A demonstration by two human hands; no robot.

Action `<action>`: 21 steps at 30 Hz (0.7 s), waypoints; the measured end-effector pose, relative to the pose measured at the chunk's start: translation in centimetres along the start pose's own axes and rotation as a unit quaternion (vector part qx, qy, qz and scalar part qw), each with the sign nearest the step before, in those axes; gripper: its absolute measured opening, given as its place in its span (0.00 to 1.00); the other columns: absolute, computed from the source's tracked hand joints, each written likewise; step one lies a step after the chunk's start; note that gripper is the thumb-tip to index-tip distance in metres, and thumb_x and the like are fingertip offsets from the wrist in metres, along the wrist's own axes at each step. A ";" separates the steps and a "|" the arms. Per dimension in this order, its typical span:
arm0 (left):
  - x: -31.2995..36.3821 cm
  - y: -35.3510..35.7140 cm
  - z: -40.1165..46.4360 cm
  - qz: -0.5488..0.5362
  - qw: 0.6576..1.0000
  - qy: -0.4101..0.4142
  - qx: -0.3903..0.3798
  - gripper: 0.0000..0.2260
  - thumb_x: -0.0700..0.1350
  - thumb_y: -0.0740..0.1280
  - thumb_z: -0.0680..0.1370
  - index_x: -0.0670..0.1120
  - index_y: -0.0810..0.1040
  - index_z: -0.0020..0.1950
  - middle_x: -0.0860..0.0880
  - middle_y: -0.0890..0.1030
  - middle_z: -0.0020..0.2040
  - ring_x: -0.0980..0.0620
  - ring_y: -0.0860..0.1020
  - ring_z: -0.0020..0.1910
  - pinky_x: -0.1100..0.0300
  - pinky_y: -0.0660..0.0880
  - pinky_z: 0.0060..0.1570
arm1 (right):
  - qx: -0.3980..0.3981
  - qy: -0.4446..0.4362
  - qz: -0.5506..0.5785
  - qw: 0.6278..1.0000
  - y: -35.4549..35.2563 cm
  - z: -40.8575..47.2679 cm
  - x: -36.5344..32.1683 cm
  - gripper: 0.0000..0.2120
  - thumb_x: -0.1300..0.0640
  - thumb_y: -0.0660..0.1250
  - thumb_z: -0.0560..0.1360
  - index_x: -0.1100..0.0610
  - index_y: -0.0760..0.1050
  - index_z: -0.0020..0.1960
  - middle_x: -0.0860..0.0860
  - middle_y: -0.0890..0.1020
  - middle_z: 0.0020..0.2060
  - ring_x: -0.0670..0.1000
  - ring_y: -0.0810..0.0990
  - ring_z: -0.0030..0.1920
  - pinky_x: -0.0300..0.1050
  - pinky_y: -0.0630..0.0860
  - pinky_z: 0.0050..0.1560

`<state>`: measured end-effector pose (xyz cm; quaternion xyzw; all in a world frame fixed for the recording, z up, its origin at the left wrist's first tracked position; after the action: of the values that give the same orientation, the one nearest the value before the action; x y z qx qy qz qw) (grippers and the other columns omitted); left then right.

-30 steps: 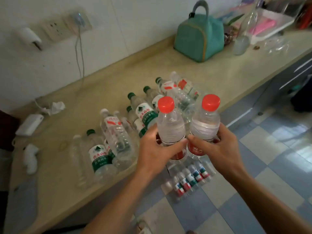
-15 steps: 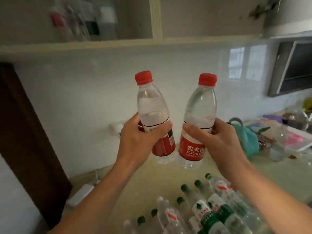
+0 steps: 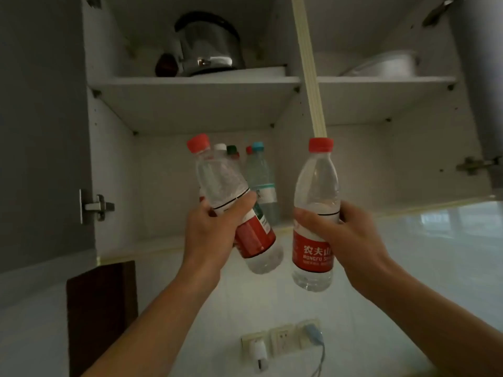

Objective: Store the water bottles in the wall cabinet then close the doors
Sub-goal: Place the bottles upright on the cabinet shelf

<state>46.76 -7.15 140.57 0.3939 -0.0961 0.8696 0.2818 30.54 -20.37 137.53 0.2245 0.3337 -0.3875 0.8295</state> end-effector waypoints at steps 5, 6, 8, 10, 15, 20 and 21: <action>2.5 0.7 4.6 0.071 0.997 0.032 0.023 0.16 0.58 0.79 0.67 0.52 0.85 0.50 0.55 0.87 0.41 0.55 0.86 0.41 0.56 0.81 0.42 | 0.013 -0.022 0.006 1.000 1.4 5.9 -1.2 0.19 0.44 0.79 0.65 0.49 0.80 0.52 0.47 0.87 0.40 0.49 0.87 0.40 0.53 0.83 0.45; 2.7 1.0 5.5 0.091 0.995 0.034 0.024 0.16 0.58 0.79 0.67 0.52 0.85 0.50 0.54 0.87 0.41 0.54 0.86 0.41 0.54 0.82 0.45 | 0.017 -0.025 0.007 1.000 1.5 7.1 -1.3 0.17 0.46 0.79 0.66 0.49 0.80 0.51 0.47 0.87 0.39 0.49 0.87 0.39 0.53 0.84 0.45; 2.8 1.9 7.2 0.139 0.989 0.043 0.028 0.16 0.59 0.79 0.66 0.52 0.85 0.47 0.54 0.87 0.40 0.54 0.86 0.40 0.54 0.83 0.44 | 0.029 -0.023 0.005 0.999 1.5 9.2 -1.3 0.17 0.46 0.79 0.67 0.49 0.80 0.51 0.48 0.87 0.39 0.49 0.87 0.39 0.54 0.84 0.44; 2.7 2.7 8.8 0.198 0.978 0.056 0.037 0.15 0.60 0.79 0.66 0.54 0.83 0.45 0.54 0.85 0.39 0.56 0.84 0.38 0.58 0.81 0.39 | 0.035 -0.018 -0.004 0.999 1.6 11.1 -1.0 0.17 0.46 0.80 0.67 0.49 0.79 0.51 0.49 0.87 0.39 0.50 0.87 0.38 0.53 0.84 0.43; 1.5 5.1 10.6 0.272 0.958 0.075 0.059 0.21 0.61 0.78 0.68 0.53 0.79 0.54 0.54 0.82 0.44 0.54 0.81 0.42 0.56 0.80 0.43 | 0.015 -0.015 -0.044 0.999 2.2 14.4 0.4 0.16 0.47 0.80 0.68 0.50 0.79 0.50 0.49 0.86 0.37 0.46 0.86 0.34 0.41 0.79 0.31; -0.1 5.9 10.5 0.328 0.930 0.125 0.107 0.30 0.69 0.73 0.68 0.50 0.76 0.61 0.57 0.76 0.45 0.59 0.76 0.40 0.58 0.75 0.36 | 0.012 0.000 -0.041 0.999 3.0 16.3 2.2 0.17 0.48 0.79 0.69 0.52 0.79 0.53 0.50 0.86 0.39 0.49 0.86 0.35 0.43 0.81 0.33; -0.2 6.0 10.5 0.354 0.919 0.132 0.115 0.33 0.69 0.73 0.68 0.49 0.75 0.63 0.57 0.75 0.47 0.58 0.75 0.41 0.60 0.72 0.36 | 0.017 -0.006 -0.051 0.999 3.1 16.6 2.4 0.18 0.47 0.79 0.69 0.52 0.78 0.55 0.50 0.85 0.40 0.49 0.86 0.37 0.43 0.81 0.33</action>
<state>50.14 -16.23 147.83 0.2458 -0.0906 0.9616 -0.0817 40.45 -30.16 147.34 0.2192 0.3335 -0.4360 0.8066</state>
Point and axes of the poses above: each hand's wrist, its own z-axis towards the middle knuckle, its own y-axis out of the palm, x = y × z, the point moved 2 cm from there along z, towards the middle knuckle
